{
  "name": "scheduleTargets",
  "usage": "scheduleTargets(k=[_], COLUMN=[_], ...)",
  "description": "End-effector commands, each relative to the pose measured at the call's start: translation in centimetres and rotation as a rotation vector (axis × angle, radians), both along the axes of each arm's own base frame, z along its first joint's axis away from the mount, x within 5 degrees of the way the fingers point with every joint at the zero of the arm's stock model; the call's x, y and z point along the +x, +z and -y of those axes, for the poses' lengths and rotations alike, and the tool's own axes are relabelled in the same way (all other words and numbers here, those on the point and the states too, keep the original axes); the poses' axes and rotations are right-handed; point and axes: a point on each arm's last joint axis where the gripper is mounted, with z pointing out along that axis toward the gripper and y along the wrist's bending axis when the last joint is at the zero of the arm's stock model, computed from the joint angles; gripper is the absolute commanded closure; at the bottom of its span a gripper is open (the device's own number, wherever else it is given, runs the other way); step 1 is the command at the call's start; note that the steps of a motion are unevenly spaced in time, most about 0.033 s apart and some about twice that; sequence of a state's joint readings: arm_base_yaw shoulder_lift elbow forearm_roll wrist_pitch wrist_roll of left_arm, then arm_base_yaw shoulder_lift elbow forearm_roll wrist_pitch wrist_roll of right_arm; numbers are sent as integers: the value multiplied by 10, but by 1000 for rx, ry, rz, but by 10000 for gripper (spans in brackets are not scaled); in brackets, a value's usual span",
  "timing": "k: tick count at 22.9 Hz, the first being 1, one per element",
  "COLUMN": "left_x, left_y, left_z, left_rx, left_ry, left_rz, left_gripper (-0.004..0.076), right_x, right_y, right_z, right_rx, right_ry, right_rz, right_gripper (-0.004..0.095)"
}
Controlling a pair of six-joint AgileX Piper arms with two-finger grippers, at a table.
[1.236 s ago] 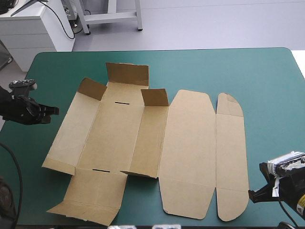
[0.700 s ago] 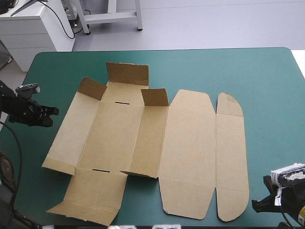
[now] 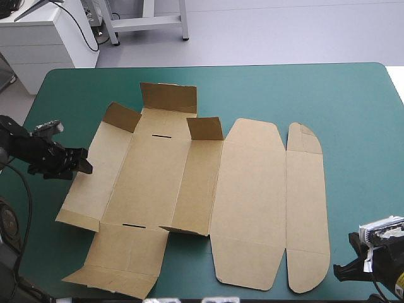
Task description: Fold the box
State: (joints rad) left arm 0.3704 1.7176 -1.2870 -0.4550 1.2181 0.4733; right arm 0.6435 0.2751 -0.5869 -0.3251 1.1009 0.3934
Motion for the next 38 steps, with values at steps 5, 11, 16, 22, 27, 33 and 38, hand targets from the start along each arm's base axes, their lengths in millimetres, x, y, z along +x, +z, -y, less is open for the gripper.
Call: scheduleTargets(k=[5,11,16,22,27,33,38], left_x=[-6,-15,-16,-18,-24,-8,11], left_y=[11,-9,-10,-6,0,29,99], left_z=[36,59,58,58,54,96,154], left_rx=[-83,-93,-101,-91,-17,176,558], left_ry=[-68,-137,-89,-91,-111,-346,-628], left_rz=[-38,-122,-146,-136,-130,-20,266], left_gripper=[256,257,291,687,731,731,731], right_x=[3,3,3,3,2,2,2], right_y=[11,11,11,11,8,8,8], right_z=[0,0,0,0,1,2,2], right_rx=[2,2,2,2,-15,-20,-19], right_ry=[4,4,4,4,-6,-10,-9], right_rz=[70,70,70,70,41,36,35], right_gripper=[929,929,929,929,929,929,929])
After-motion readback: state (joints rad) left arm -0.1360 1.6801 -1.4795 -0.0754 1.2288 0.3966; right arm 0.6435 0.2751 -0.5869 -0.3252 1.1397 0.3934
